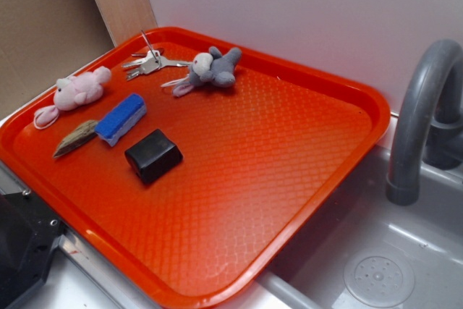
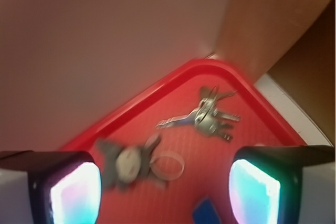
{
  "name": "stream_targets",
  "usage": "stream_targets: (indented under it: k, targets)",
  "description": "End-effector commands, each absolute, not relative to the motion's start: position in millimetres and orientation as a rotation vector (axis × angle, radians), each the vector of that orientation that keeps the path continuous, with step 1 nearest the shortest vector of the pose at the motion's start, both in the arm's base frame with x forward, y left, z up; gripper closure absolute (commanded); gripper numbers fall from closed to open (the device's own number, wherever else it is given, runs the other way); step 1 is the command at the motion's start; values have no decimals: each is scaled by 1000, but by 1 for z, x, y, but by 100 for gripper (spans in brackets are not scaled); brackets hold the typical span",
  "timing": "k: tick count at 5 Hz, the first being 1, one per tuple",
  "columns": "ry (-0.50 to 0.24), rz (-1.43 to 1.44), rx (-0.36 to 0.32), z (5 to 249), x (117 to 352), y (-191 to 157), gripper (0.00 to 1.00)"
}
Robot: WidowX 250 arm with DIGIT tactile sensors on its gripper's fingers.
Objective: Grab the silver keys.
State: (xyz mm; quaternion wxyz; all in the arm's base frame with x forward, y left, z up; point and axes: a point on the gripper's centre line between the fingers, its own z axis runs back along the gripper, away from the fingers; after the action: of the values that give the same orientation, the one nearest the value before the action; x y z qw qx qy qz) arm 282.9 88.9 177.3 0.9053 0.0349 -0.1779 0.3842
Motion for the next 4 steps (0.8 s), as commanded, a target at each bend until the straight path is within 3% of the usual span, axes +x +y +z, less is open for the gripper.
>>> stream_targets:
  k: [1,2,4]
  targets:
    - [-465,986,162,147,290,137,0]
    - [-403,999,169,117,299,155,0]
    - [-264,999,130,93,301,178,0]
